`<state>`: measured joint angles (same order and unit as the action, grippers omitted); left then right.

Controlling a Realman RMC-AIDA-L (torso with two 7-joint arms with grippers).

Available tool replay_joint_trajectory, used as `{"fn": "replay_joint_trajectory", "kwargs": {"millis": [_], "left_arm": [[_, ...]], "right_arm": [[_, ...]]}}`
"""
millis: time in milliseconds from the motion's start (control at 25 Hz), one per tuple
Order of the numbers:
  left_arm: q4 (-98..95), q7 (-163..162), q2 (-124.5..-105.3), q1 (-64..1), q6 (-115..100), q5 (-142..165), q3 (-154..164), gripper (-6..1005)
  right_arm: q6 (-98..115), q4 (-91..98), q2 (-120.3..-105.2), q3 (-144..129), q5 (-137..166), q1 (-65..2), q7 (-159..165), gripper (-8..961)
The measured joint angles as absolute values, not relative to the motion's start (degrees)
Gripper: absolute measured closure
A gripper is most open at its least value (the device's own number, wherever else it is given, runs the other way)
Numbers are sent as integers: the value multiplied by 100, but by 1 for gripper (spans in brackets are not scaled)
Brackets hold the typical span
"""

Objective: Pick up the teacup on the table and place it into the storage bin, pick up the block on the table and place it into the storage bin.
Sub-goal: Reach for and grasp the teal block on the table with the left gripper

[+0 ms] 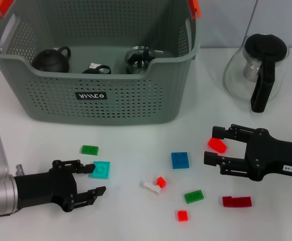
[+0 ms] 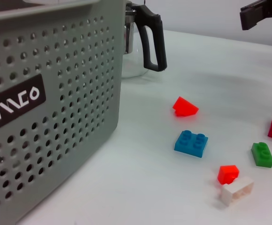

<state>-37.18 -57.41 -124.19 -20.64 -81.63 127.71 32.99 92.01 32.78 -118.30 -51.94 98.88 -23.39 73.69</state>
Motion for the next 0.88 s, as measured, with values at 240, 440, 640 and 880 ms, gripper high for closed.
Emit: {"fn": "replay_joint_trajectory", "kwargs": {"millis": [240,440,640,880], "left_arm": [[-3728,-5906,-12428,-2039,-8255,12814,3286,394],[-3740,-5868,-12427,-2039,-8246,12807,3099,411],[-3743,-5828,-12416,-2093,-8221,12791,3023,425],[-3678,-5842,-12431,-2274,-7980,12827,3059,426]], "right_arm": [[9213,3278,-11829,-5194,9888,-2338,7369,133],[9224,3278,-11826,-5194,9888,-2325,7398,133],[9207,3278,-11822,-5195,9888,-2312,7400,133],[9202,3278,-11821,-5210,9888,-2308,7400,133]]}}
